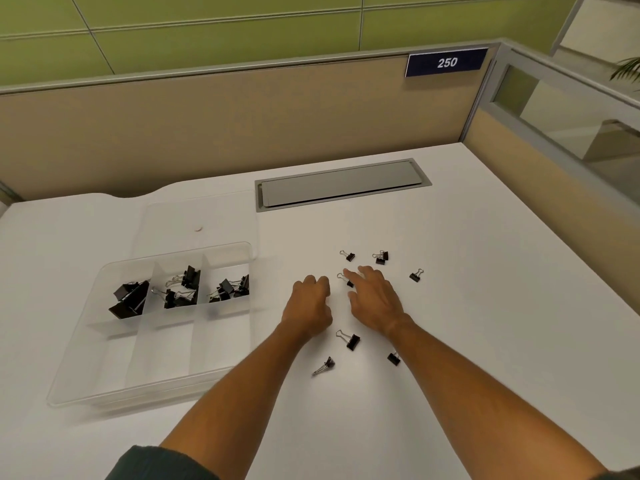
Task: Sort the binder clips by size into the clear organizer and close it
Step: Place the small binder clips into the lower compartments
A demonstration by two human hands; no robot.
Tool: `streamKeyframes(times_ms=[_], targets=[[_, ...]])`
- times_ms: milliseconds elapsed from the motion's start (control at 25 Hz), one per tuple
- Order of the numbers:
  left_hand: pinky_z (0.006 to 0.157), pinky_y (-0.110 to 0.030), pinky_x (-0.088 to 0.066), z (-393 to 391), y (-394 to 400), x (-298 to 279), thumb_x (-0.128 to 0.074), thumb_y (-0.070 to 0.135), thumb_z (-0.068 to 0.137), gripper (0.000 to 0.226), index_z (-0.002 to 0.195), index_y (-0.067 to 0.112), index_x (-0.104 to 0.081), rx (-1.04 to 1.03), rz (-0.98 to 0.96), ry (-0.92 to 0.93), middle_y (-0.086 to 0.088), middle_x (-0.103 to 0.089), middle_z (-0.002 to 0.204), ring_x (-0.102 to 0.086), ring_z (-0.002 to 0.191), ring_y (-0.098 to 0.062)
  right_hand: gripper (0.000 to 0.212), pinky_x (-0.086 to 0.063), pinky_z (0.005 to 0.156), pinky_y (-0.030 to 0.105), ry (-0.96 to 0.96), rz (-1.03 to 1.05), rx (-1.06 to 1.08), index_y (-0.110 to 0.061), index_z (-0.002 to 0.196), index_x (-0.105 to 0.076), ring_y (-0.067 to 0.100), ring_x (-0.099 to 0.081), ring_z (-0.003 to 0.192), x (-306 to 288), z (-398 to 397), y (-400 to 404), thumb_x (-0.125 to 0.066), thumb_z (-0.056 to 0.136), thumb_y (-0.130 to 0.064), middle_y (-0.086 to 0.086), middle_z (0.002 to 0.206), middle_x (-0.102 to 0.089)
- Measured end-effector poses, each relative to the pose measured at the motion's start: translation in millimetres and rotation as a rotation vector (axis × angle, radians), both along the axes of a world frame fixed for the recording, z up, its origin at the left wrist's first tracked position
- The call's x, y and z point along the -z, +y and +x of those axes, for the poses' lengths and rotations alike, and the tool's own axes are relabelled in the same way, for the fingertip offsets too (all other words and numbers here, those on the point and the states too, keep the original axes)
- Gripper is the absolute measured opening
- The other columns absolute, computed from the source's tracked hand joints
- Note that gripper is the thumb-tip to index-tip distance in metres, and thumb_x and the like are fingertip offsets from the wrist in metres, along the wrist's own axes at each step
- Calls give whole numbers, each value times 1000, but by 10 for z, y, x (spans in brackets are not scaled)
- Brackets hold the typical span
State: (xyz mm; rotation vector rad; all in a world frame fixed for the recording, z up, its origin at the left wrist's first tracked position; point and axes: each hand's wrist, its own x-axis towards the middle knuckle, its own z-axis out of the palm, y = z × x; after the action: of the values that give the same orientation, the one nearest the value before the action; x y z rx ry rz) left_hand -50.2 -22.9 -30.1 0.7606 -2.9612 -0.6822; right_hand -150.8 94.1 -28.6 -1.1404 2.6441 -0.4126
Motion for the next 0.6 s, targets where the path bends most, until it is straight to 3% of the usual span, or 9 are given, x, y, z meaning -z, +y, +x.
streamKeyframes(times_ms=[120,320,600], targets=[[73,-31,-41,60,-37,-18,-49,3,76,32,107,8,-56,-4,27,50,-9,-50,98,-47,93,-28,40,-36,105,36,7,26,-22,-16,137,-46,27,-40,128,41,-2,-29,-44,97,-19,9,142,-43],[82,-32,-45,76,18,-84,-52,5,78,29,106,9,-57,-6,78,45,-5,-43,105,-39,102,-21,23,-44,83,31,5,-28,21,-10,107,-61,25,-51,106,28,26,38,-45,91,-5,7,110,-57],[87,-38,-45,48,231,-154,-41,12,93,23,107,5,-59,23,31,56,-11,-42,111,-36,106,-26,47,-39,97,33,-65,-72,168,-9,135,-47,32,-50,115,-116,-5,347,-46,89,-12,16,122,-52]])
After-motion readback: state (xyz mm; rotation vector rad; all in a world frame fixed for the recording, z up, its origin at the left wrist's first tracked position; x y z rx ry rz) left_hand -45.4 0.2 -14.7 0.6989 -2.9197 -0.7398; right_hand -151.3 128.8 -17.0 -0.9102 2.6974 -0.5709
